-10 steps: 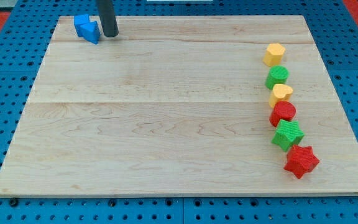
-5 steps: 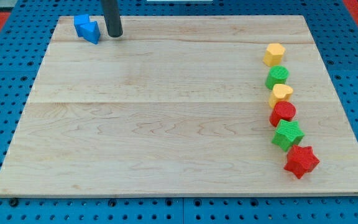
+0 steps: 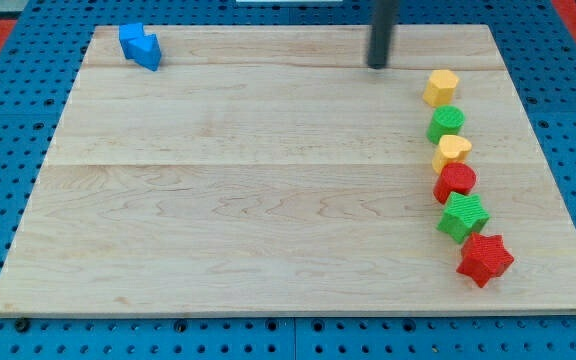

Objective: Move yellow heart towards top left

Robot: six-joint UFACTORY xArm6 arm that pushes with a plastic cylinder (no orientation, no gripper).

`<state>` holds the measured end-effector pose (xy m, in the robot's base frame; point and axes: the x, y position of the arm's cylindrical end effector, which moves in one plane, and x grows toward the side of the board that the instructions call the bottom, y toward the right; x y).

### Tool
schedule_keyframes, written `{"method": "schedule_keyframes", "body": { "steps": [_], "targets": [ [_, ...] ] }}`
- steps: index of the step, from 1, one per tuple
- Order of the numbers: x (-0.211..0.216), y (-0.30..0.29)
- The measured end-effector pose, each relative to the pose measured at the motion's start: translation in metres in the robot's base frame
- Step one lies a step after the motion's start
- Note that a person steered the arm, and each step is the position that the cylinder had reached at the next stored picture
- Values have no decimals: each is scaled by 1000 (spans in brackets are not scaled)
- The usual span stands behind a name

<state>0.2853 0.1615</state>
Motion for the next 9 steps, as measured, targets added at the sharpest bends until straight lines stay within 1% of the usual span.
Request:
{"method": "schedule_keyframes", "body": {
  "steps": [1,2,3,4,5,6,8,9],
  "targets": [
    [4,88],
    [43,146],
    [107,184],
    [207,167],
    [262,116],
    [245,50],
    [205,-116],
    [255,-105]
  ]
}}
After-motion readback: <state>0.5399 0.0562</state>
